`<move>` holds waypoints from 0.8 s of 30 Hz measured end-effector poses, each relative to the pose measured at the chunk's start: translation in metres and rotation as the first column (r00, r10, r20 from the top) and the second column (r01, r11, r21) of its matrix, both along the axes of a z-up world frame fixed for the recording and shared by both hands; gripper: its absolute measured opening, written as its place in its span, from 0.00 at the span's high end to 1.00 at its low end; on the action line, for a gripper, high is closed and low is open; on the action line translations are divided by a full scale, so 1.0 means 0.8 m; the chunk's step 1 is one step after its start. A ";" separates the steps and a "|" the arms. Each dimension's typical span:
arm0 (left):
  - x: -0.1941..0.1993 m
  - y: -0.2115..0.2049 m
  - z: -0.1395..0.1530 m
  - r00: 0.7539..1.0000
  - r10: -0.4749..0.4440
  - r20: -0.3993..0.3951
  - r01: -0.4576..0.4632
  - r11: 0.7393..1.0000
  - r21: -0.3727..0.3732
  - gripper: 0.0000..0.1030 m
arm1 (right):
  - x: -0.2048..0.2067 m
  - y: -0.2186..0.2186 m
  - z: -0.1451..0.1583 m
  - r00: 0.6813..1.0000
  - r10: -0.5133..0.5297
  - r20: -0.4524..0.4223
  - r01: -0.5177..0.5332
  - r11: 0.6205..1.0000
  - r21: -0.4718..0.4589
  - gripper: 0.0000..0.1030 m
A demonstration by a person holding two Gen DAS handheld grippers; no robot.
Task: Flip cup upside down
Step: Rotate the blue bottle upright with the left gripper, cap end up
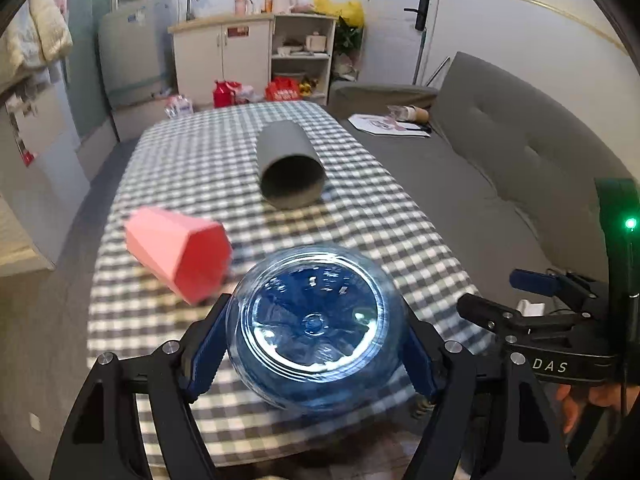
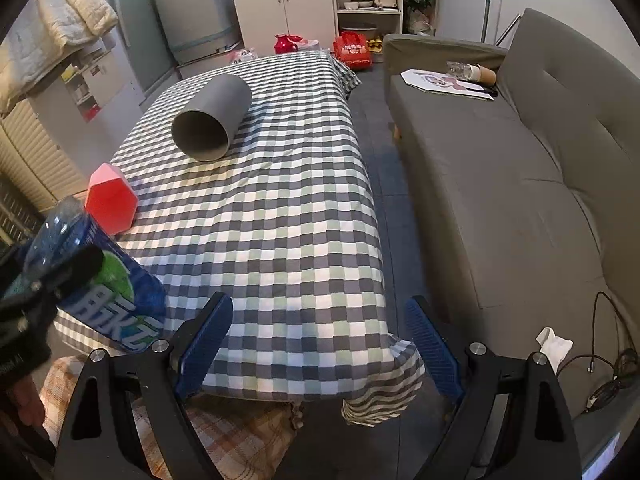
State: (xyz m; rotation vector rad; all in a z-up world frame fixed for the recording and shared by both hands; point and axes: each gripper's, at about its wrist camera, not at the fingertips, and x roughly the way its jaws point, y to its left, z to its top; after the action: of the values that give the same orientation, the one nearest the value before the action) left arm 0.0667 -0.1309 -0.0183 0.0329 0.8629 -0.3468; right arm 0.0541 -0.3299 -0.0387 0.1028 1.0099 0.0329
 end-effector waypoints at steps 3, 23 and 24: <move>-0.001 0.000 -0.014 0.999 -0.019 -0.042 0.018 0.999 -0.030 0.17 | -0.009 0.005 0.009 0.999 0.026 0.030 -0.026 1.000 0.005 0.14; -0.015 0.002 -0.065 0.996 -0.079 -0.033 0.077 0.996 -0.038 0.30 | -0.036 0.054 0.016 0.976 0.133 0.174 -0.135 0.991 -0.001 0.15; -0.016 0.003 -0.065 0.996 -0.080 -0.028 0.078 0.996 -0.042 0.30 | -0.035 0.054 0.014 0.976 0.133 0.172 -0.135 0.991 -0.001 0.15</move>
State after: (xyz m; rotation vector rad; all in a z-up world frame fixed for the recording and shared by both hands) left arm 0.0543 -0.1287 -0.0707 0.0241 0.8853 -0.4399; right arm 0.0264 -0.2866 -0.0275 0.0405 0.8425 0.1683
